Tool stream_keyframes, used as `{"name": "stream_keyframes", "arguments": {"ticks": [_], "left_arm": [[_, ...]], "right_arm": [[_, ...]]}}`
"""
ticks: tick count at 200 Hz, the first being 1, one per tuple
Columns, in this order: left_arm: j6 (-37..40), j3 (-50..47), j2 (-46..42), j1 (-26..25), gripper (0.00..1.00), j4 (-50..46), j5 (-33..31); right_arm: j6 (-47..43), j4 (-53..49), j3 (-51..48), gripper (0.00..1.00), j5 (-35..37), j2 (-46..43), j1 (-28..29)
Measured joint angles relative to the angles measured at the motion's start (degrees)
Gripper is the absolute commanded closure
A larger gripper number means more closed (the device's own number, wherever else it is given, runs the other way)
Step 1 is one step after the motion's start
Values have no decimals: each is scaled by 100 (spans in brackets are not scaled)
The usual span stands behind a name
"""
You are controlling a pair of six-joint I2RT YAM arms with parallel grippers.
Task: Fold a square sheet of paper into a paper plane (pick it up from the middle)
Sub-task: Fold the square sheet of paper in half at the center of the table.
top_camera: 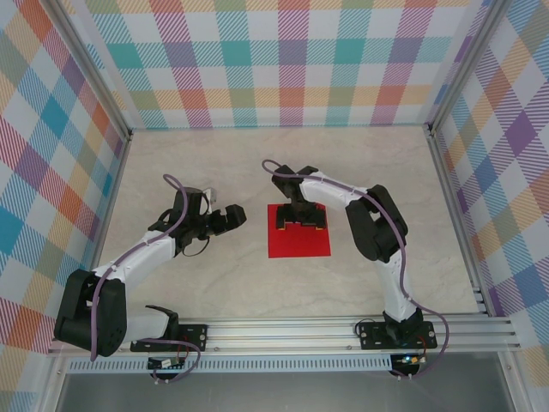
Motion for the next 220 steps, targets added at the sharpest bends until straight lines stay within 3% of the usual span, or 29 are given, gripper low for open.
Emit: {"name": "stream_keyframes", "arguments": {"ticks": [65, 146, 198, 220], "left_arm": [[74, 26, 39, 0, 0, 0, 2], [90, 26, 184, 0, 0, 2, 24], [92, 31, 184, 0, 0, 2, 63], [92, 31, 184, 0, 0, 2, 70]], "right_arm": [[-15, 103, -87, 1, -116, 9, -4], [26, 352, -339, 19, -17, -98, 76], [-44, 177, -96, 11, -35, -50, 85], [-166, -11, 44, 2, -116, -4, 94]]}}
